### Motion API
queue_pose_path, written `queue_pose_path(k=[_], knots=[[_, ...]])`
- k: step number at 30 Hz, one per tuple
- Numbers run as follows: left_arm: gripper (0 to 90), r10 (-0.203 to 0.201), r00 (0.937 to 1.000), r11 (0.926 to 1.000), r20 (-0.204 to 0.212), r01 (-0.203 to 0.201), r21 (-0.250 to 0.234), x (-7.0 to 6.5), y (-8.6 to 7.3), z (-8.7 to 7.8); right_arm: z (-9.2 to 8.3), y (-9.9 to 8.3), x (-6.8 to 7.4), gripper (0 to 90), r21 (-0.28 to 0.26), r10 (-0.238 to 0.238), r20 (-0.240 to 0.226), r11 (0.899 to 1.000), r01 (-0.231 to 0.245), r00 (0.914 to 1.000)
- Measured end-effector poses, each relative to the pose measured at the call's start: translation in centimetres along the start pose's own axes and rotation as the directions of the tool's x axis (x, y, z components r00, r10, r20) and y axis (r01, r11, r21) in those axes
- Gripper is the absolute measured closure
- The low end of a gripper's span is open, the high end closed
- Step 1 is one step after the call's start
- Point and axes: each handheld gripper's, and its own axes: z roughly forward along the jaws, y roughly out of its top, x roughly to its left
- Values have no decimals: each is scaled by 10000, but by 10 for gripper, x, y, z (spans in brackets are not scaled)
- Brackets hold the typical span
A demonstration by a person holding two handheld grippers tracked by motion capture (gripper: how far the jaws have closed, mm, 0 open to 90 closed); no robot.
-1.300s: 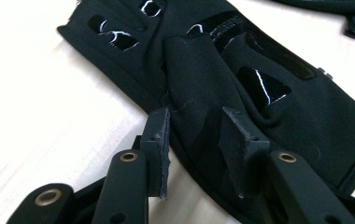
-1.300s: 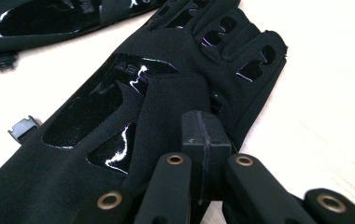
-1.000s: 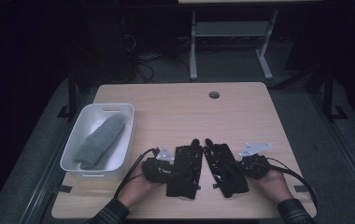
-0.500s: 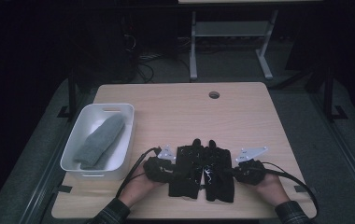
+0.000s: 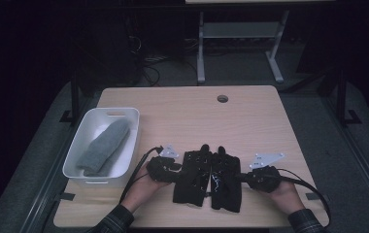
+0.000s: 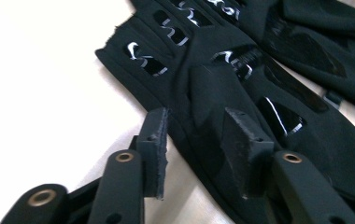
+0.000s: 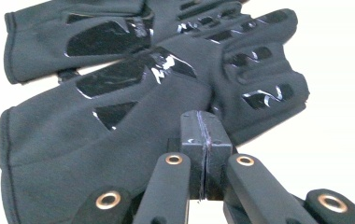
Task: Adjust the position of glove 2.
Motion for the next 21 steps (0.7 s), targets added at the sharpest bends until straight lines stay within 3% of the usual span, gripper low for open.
queue_pose_path(k=[2,4,6,9,11,14,18,21], knots=[[620,-168,9999,9999,1,168,-8,0,0,3,0,-1,-2,900,131,9,92,9999,-10,10000],[638,-82,10000,9996,37,81,276,1,-1,7,3,-1,-2,900,248,-37,103,9997,35,9999],[670,-80,10000,9996,3,80,268,0,-2,9,5,-2,-3,900,318,-164,106,9994,160,9998],[747,-139,9999,9997,18,139,224,-2,-2,10,6,-2,-3,900,394,-100,92,9992,96,9999],[806,81,10000,9995,23,-81,313,-2,-1,10,6,-2,-3,900,408,-144,120,9991,139,9998],[835,-48,9999,9999,98,47,122,-3,0,8,6,-3,-3,900,416,-171,119,9990,165,9998],[838,-509,9974,9980,508,527,-351,-1,3,0,7,-2,-1,900,417,-102,25,9991,101,9999],[838,-620,9947,9956,820,674,-658,-1,6,-7,8,-2,-2,900,323,-166,-111,9993,169,9998]])
